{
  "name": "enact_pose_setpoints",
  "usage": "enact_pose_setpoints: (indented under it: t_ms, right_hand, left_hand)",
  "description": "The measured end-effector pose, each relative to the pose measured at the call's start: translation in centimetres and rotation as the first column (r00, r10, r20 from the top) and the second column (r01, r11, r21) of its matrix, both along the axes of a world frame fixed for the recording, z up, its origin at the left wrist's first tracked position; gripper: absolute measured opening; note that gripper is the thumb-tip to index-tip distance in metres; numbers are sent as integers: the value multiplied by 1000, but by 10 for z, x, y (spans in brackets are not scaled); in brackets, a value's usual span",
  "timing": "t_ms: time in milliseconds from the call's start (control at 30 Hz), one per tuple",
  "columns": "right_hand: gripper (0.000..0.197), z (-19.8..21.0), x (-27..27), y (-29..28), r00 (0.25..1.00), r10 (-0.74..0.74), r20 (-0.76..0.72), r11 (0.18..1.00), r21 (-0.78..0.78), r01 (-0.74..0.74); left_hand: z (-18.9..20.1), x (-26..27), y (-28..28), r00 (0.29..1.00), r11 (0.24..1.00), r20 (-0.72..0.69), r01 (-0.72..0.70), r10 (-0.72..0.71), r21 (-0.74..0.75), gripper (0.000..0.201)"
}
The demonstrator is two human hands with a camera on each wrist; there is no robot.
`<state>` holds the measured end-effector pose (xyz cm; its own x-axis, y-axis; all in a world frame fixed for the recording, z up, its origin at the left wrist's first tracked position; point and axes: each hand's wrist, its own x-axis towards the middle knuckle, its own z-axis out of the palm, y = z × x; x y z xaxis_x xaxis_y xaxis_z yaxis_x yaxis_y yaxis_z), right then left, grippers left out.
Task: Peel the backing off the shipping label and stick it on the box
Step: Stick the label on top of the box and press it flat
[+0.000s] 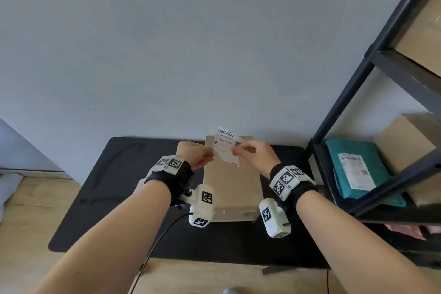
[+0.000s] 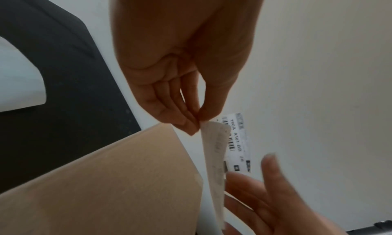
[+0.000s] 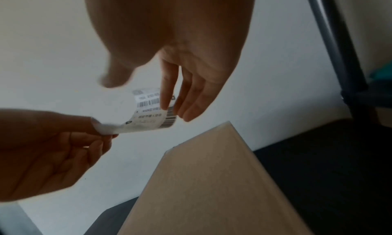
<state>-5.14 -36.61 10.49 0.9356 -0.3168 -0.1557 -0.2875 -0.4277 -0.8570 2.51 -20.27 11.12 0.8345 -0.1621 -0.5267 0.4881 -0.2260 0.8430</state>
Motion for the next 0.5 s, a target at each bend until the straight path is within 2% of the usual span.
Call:
enact_pose_setpoints:
  t_ms: [100,200,333,500]
  right_hand:
    - [26,-18,-3,-18,997,-19,-77,999,29,22]
    - [29,-29,-9,-22,980,-8,-201,980,191,48]
    - [37,-40,-14,-22,959,-19,-282,949,297,106]
    - [37,-50,-12,-18,940,-45,-340,962,239,132]
  left_hand:
    - [-11,-8,-7,1000,1000,-15,-20,20,-23,7]
    - [-22,-17,-12,999,999,-38,-16,15,-32,4]
    - [-37,-23,-15,996,998,-65,58,-58,-4,21]
    - [-51,-24,-12,985,983,-64,166,-161,82,39]
